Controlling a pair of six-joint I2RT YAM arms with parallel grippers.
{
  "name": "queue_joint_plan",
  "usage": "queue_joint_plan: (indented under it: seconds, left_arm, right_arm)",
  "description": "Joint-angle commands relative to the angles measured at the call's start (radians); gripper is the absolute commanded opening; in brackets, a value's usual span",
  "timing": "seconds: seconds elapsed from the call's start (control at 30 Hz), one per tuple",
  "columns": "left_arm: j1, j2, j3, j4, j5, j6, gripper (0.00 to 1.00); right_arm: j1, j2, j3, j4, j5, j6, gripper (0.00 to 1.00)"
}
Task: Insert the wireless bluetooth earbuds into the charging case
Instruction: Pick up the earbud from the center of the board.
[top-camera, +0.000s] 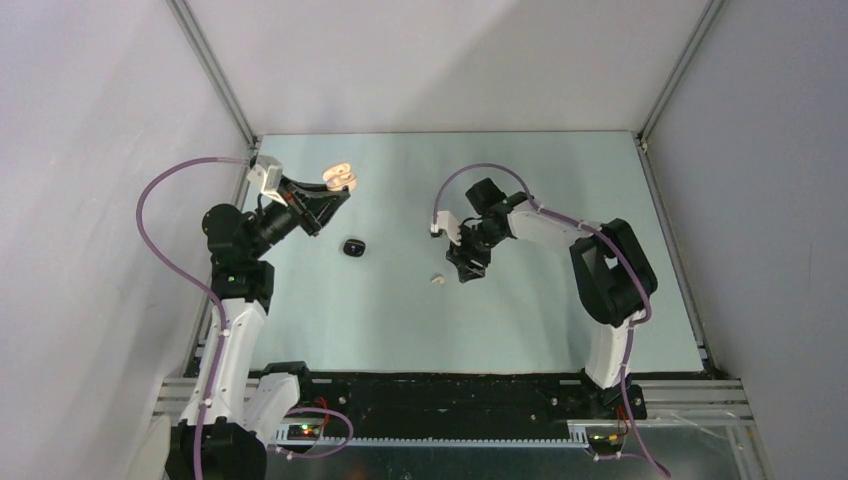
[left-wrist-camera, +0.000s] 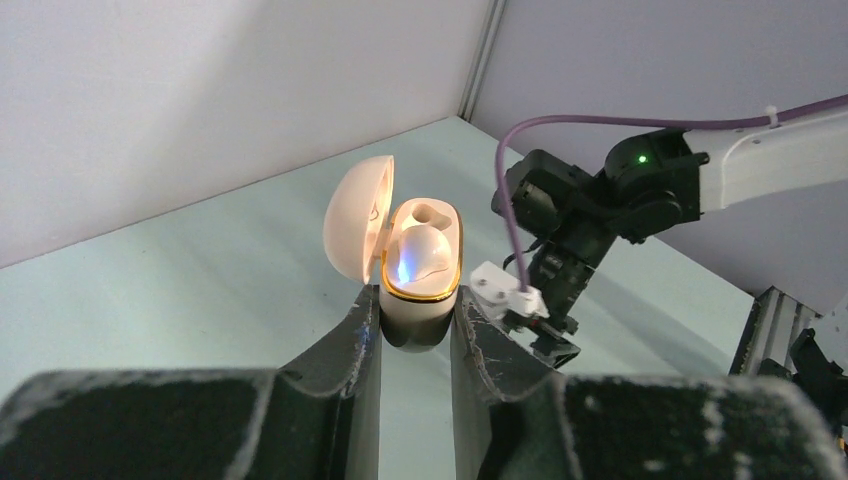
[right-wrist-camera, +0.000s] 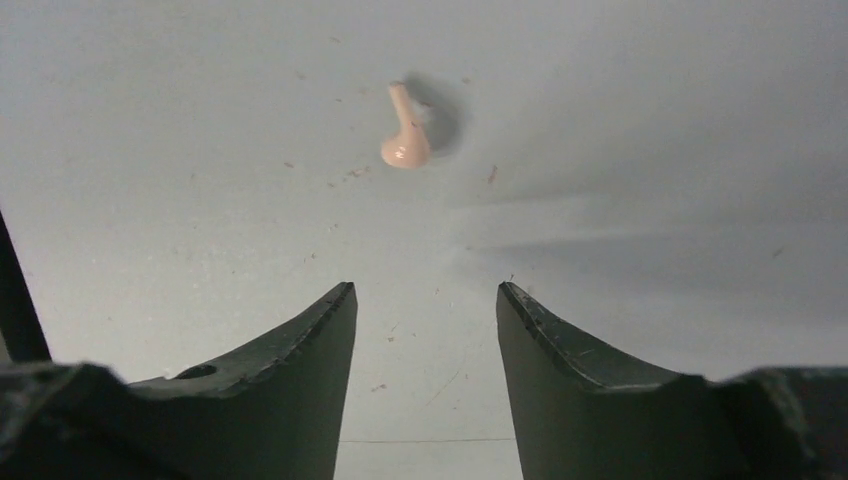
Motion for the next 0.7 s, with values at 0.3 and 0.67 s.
queue_joint_plan:
  seconds: [0.3,0.67]
  left_arm:
    - [0.01,-0.008,0.002,0.001,0.071,0.051,0.0]
    - [0.01,-0.028,-0.002,-0.06,0.067,0.091,0.0]
  right_arm:
    - [0.101,0.015,0.006,-0.003,-0.052,-0.628,0.51]
    - [0.159,0.07,0.006,0.07,0.03,-0.654,0.43]
